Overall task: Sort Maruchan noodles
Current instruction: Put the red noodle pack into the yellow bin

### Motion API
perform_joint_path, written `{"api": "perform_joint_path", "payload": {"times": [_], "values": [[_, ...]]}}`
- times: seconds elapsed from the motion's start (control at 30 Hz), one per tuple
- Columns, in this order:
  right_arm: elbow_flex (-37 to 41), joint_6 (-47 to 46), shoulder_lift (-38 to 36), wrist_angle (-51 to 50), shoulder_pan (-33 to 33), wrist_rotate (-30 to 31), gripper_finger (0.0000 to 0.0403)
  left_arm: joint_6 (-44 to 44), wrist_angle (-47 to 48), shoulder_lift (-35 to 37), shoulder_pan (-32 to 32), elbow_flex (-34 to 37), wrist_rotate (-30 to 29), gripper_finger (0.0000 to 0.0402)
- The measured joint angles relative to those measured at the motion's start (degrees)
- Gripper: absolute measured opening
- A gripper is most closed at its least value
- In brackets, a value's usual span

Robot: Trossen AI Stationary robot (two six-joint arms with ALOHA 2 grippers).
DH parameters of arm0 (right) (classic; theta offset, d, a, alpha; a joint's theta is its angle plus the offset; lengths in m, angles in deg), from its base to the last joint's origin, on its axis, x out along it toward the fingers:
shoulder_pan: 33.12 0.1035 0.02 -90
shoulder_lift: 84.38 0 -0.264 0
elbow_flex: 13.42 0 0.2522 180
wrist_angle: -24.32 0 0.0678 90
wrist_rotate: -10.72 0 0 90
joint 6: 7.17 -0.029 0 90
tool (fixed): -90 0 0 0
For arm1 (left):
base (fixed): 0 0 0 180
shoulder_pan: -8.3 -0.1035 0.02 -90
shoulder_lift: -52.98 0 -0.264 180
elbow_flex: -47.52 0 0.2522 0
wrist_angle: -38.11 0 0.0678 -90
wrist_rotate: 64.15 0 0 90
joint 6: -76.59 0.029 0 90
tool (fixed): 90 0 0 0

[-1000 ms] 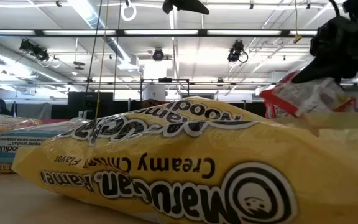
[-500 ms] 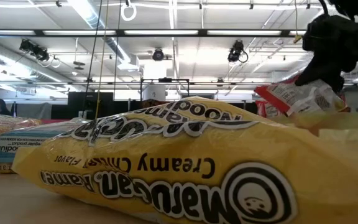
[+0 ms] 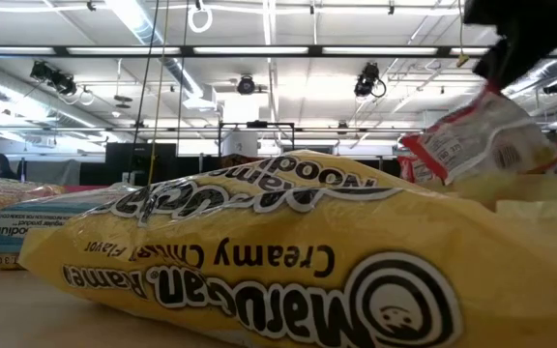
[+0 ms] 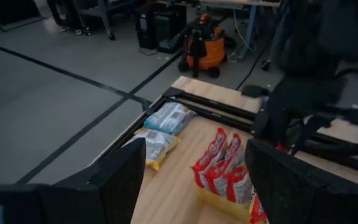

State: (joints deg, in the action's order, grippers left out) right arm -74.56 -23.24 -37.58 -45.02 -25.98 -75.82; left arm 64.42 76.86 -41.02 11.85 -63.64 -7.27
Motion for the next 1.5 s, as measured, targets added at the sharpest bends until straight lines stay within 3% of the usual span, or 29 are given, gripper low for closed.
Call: {"api": "perform_joint_path", "payload": {"times": [0.13,0.27,0.5,0.7,0.8,0.93,1.17,1.23,1.33,1.5], "values": [[-1.83,8.07,3.95,5.3,-0.04,7.93,0.0122,1.27,0.55,-0.02,-0.06,0.0,-0.14,0.0279],[-0.65,9.72,8.53,8.41,-0.47,7.98,0.0122,2.36,0.75,-0.02,-0.02,0.0,0.62,0.0279],[1.07,2.11,15.2,0.01,0.99,-0.07,0.0116,2.34,3.03,-0.02,-0.02,0.0,2.83,0.0279],[1.1,-2.6,15.42,-4.58,2.94,-18.2,0.0093,2.38,4.12,-0.07,-0.02,0.0,2.88,0.0279],[1.02,-3.33,15.44,-4.46,3.36,-21.66,0.0085,2.39,4.17,-0.07,-0.06,0.0,2.89,0.0279],[-2.5,-3.91,14.67,-4.81,3.37,-14.79,0.0079,2.45,4.23,-0.07,-0.04,0.0,2.88,0.0279],[-7.83,1.19,12.87,-0.88,2.83,17.89,0.0069,2.55,3.68,-0.07,-0.13,0.0,2.88,0.0279],[-7.2,3.54,13.06,1.05,1.81,22.29,0.0065,2.54,3.27,-0.07,-0.16,0.0,2.85,0.0279],[-4.71,5.08,14.13,2.04,0.02,19.16,0.0056,2.54,2.74,-0.07,0.16,0.0,2.83,0.0279],[1.79,1.52,16.22,1.6,-0.61,3.57,0.0032,2.97,4.51,-0.07,1.26,0.0,2.78,0.0279]]}}
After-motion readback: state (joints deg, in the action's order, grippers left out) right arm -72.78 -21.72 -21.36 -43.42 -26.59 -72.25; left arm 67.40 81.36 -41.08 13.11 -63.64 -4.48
